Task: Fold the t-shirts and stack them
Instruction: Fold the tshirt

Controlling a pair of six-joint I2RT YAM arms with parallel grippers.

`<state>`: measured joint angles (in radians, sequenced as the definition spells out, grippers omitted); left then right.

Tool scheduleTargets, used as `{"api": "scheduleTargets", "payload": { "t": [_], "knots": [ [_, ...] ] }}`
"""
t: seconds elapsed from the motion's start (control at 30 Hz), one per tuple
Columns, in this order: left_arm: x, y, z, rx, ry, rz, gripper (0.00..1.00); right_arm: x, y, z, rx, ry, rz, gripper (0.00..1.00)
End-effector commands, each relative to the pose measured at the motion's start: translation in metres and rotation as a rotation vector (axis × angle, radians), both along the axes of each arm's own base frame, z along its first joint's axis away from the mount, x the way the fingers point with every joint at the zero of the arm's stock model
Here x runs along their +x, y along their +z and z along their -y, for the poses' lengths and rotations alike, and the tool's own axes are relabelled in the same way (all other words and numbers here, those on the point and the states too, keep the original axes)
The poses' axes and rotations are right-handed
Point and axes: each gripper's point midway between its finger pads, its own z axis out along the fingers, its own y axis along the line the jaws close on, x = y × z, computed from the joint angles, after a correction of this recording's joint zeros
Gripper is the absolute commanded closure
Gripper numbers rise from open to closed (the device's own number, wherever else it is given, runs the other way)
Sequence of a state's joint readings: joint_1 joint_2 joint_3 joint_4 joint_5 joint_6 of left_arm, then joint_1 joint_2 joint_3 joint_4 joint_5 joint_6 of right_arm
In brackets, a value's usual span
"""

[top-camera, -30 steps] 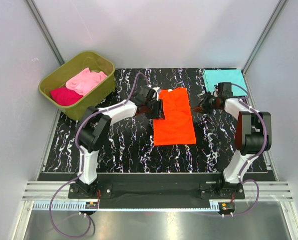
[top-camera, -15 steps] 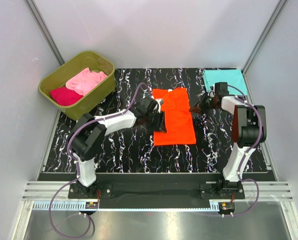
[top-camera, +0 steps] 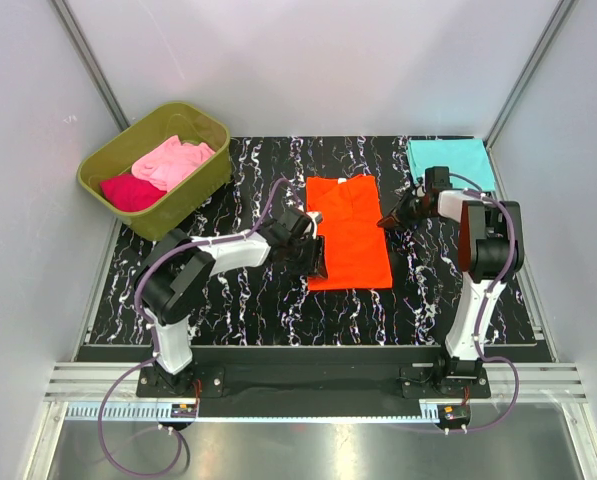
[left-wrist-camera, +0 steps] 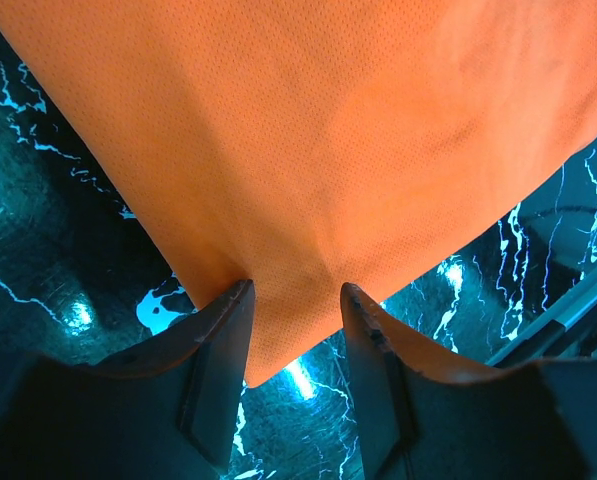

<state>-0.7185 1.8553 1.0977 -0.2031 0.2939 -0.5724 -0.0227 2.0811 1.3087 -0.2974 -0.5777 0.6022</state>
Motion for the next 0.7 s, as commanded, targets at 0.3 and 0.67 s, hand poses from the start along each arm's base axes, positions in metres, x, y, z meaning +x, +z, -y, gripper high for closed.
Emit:
{"api": "scheduleTargets", "payload": {
  "t": [0.3, 0.67],
  "knots": [
    [0.004, -0.007, -0.012, 0.060, 0.006, 0.037, 0.53, 0.031, 0.036, 0.014, -0.055, -0.019, 0.106, 0.93],
    [0.018, 0.073, 0.010, -0.081, -0.005, 0.119, 0.49, -0.042, 0.101, -0.076, 0.105, 0.282, 0.201, 0.98]
  ]
}}
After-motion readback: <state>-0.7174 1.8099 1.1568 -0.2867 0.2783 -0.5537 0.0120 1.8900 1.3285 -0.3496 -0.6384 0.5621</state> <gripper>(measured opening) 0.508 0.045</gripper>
